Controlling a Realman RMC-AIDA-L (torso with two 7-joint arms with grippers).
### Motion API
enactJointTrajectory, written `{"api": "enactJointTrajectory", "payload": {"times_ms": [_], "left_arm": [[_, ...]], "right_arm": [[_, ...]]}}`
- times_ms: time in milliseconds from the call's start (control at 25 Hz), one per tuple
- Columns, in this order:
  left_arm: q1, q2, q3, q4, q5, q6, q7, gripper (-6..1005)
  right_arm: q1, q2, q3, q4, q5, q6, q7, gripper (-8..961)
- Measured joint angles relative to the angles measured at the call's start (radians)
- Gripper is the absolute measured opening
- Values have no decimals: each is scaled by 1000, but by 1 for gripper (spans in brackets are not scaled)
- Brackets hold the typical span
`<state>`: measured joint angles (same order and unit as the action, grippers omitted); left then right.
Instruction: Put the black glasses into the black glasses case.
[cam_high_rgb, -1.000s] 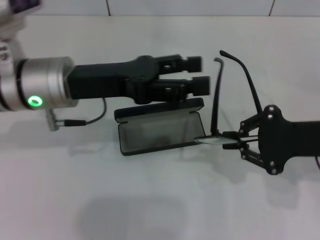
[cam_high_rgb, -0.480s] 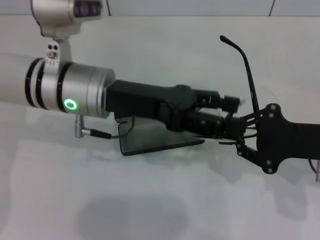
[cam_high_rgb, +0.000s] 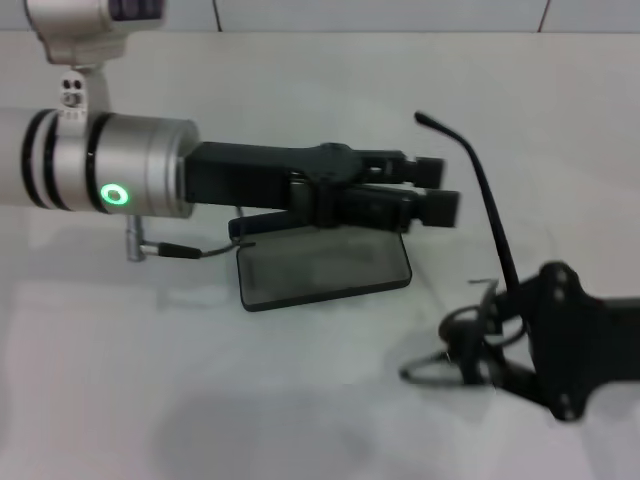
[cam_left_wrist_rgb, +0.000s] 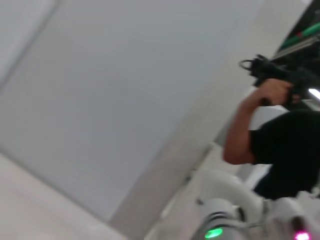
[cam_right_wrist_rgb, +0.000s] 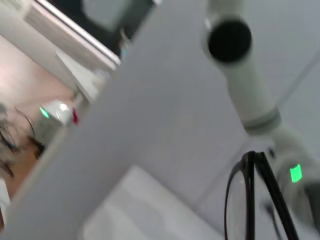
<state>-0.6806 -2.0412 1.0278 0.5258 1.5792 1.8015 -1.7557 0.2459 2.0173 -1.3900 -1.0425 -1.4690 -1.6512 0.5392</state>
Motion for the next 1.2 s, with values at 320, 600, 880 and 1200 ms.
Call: {"api": "enactJointTrajectory", "payload": {"times_ms": [320, 600, 880, 1200], "left_arm": [[1, -20, 5, -1, 122, -181, 11, 889], [-51, -49, 4, -4, 87, -172, 92, 889], [3, -43, 4, 16, 13, -47, 191, 888], [5, -44, 13, 12, 39, -23, 203, 888]], "right_arm": [[11, 6, -6, 82, 106, -242, -129, 114], [159, 9, -68, 294, 129, -218, -28, 114], [230, 6, -43, 442, 159, -109, 56, 114], [213, 7, -41, 445, 163, -71, 70, 114]]}}
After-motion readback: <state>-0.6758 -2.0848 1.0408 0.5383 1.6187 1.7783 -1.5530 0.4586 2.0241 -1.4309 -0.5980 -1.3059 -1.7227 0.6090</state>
